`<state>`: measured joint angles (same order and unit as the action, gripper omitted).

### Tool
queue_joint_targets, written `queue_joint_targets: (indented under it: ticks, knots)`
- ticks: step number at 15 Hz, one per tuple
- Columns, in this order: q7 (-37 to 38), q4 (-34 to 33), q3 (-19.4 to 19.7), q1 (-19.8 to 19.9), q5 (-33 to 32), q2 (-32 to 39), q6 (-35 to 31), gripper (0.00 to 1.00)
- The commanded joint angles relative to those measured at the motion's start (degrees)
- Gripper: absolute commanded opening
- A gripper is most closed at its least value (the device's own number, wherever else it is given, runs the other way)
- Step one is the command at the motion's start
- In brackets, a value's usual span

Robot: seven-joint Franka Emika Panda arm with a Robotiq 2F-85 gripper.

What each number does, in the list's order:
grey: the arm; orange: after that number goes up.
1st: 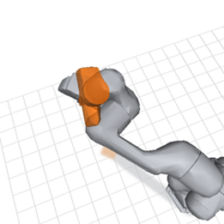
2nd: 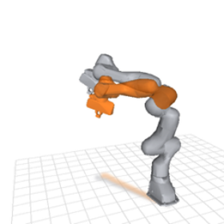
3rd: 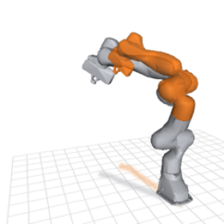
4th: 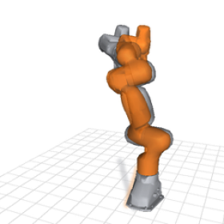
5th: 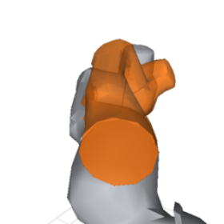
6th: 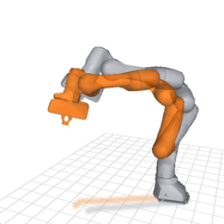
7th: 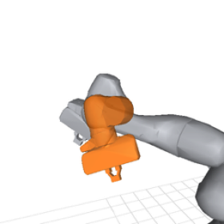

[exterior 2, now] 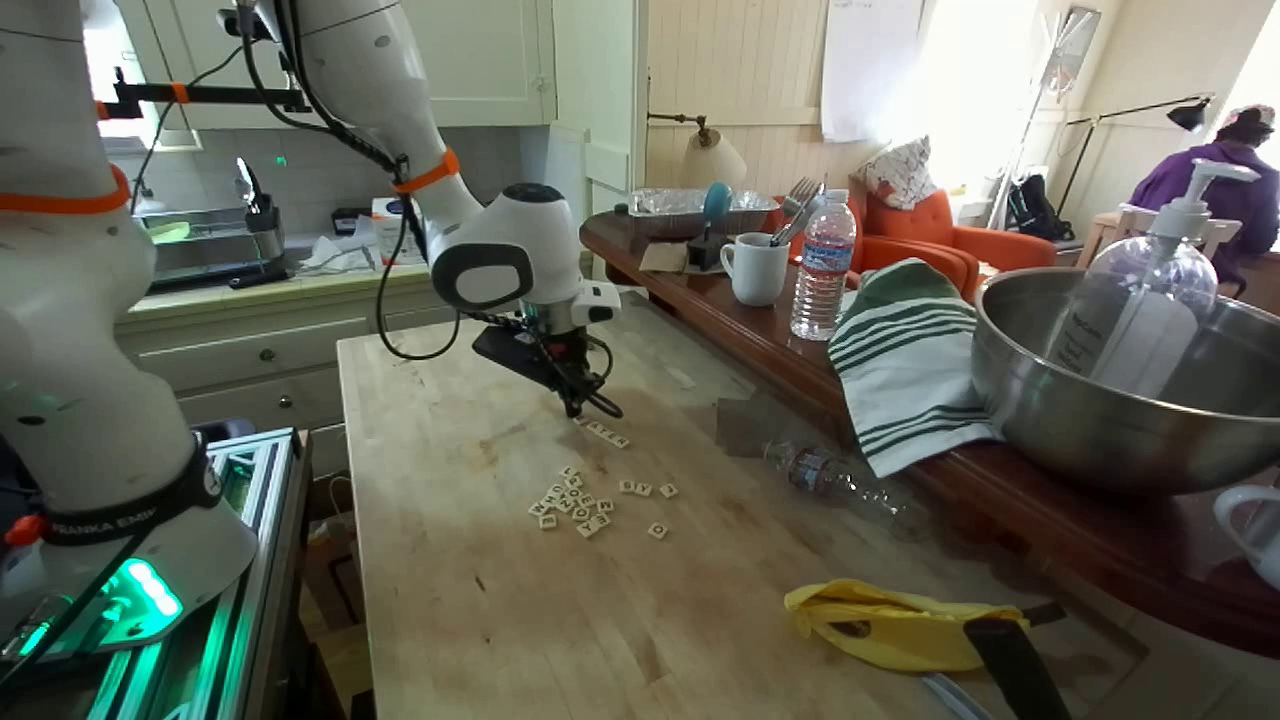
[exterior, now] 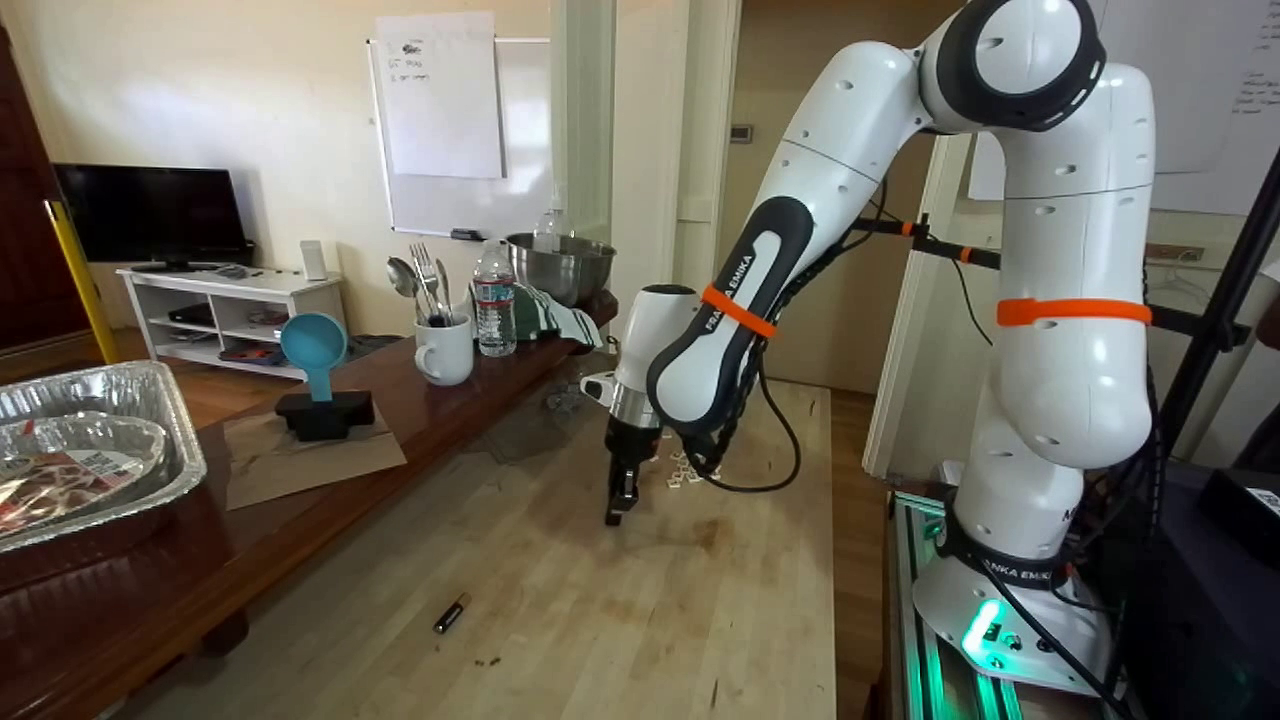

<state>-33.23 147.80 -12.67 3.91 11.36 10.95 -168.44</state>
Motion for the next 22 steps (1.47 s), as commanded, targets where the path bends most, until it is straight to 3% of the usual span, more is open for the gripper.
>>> queue_joint_targets:
  ticks: [1,22]
  knots:
    - [1.8,-0.2,-0.5,1.0,-0.2,0.8,-0.7,0.00]
    - [4.7,-0.4,0.3,1.1,-1.0,0.4,-0.7,0.00]
